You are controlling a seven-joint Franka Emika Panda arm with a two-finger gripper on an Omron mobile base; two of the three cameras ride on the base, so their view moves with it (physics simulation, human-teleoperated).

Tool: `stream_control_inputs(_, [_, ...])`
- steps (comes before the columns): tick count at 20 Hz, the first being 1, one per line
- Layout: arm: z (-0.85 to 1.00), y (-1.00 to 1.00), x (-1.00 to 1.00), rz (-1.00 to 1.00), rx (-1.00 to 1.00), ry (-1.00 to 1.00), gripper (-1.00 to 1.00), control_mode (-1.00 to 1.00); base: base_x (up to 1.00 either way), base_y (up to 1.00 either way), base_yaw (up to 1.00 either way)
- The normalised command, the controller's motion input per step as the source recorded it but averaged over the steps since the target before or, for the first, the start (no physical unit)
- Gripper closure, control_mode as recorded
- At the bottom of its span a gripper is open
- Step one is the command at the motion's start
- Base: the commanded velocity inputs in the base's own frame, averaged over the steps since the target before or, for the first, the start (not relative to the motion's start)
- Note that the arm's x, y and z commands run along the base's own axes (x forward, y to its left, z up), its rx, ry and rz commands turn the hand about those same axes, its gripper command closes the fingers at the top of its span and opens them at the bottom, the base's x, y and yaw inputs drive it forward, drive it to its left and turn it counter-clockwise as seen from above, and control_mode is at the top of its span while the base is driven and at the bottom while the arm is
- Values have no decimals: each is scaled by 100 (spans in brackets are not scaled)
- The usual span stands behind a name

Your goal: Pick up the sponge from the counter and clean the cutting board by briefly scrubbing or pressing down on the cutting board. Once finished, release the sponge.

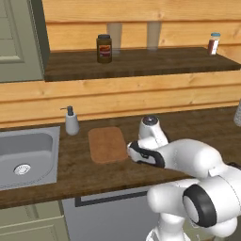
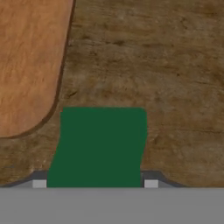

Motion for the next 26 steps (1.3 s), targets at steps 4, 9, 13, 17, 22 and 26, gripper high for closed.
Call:
stream_control_inputs(4, [17, 74, 35, -30, 0, -1, 100, -100, 0, 0, 0])
stream_control_inputs(9, [16, 63, 33, -27, -1, 0, 100, -100, 0, 0, 0])
stream_control_inputs(13, [3, 54, 26, -18, -6, 0, 100, -100, 0, 0, 0])
stream_control_inputs(17, [1, 39, 6, -4, 1, 1, 100, -100, 0, 0, 0])
stream_control_inputs(22, [4, 45, 0, 0, 2, 2, 100, -100, 0, 0, 0])
stream_control_inputs(26, [0, 44, 0, 0, 0, 0, 100, -100, 0, 0, 0])
